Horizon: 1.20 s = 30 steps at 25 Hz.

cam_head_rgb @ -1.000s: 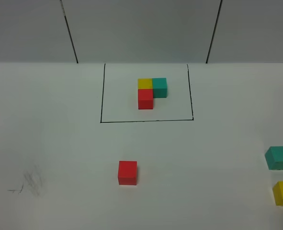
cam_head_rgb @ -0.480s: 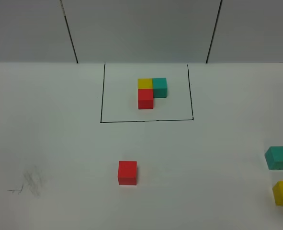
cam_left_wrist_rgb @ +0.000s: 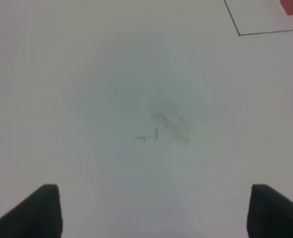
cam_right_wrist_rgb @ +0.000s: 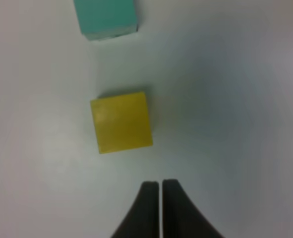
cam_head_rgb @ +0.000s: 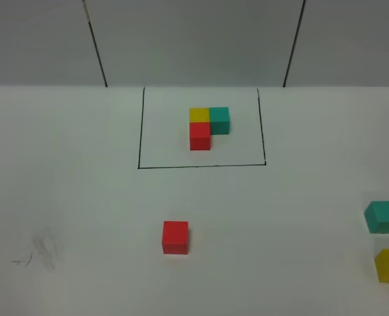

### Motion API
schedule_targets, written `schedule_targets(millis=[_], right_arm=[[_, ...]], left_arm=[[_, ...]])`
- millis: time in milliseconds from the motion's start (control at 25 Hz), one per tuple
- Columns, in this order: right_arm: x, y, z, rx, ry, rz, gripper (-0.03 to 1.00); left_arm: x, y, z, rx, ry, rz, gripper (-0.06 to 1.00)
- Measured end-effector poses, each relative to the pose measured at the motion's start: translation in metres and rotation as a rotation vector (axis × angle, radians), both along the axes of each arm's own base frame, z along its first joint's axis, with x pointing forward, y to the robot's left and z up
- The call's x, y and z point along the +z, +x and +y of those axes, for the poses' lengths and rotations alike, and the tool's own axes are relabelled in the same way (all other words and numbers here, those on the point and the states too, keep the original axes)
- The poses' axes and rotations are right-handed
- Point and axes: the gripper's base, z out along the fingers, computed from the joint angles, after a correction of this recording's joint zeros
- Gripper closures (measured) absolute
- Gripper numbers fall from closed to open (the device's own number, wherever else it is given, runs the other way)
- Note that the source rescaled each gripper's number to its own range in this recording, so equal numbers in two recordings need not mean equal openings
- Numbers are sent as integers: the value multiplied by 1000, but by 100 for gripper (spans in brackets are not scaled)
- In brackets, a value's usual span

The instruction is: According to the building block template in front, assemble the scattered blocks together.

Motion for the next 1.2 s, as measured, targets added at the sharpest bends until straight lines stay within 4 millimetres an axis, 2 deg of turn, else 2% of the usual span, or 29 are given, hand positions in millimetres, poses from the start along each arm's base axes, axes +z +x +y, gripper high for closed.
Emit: schedule_targets(millis=[360,880,1080,1200], right_arm=[[-24,16,4,53,5,74,88],[-54,32,10,127,30,154,86],[-56,34,10,131,33,147,85],[-56,35,10,134,34,135,80]], left_arm=[[0,0,0,0,0,0,12],[0,0,0,0,0,0,12],[0,0,0,-1,2,0,12],[0,0,0,-2,3,0,12]])
